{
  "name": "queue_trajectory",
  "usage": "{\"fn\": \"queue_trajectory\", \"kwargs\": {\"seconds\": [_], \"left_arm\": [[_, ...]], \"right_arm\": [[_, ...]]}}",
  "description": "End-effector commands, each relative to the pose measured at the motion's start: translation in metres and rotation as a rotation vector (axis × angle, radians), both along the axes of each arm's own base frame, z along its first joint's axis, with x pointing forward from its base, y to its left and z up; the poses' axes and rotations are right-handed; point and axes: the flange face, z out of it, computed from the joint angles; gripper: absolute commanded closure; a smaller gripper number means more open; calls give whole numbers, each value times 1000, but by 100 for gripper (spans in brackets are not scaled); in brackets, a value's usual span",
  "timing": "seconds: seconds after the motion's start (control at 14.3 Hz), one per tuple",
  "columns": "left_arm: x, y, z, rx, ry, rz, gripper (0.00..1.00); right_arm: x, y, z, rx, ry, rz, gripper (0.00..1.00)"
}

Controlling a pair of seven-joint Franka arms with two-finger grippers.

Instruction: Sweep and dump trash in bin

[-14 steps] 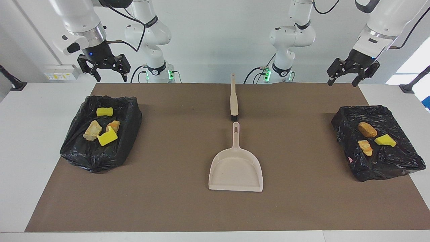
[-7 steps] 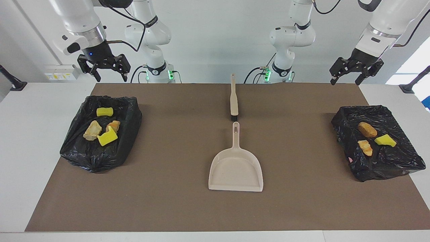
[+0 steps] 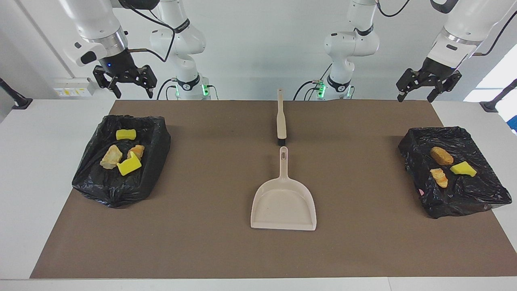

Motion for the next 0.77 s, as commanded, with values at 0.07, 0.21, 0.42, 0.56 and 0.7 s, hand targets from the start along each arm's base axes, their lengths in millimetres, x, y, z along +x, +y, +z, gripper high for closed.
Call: {"fn": "queue_trajectory", "kwargs": {"seconds": [0.07,0.21,0.42,0.56,0.7], "left_arm": [[0,-5,1,-1,15,-11,0],[0,-6,2,-1,9,-13,0],[0,-3,1,1,10,-5,0],[0,-1,1,6,12,-4,0],[0,0,1,27,9,-2,0]], "right_arm": [[-6,0,0,16,-1,-17,0],[-6,0,0,16,-1,-17,0],[-6,0,0,16,-1,-17,0],[-7,1,0,16,5,-11,0],[-6,1,-1,16,4,-9,0]]}}
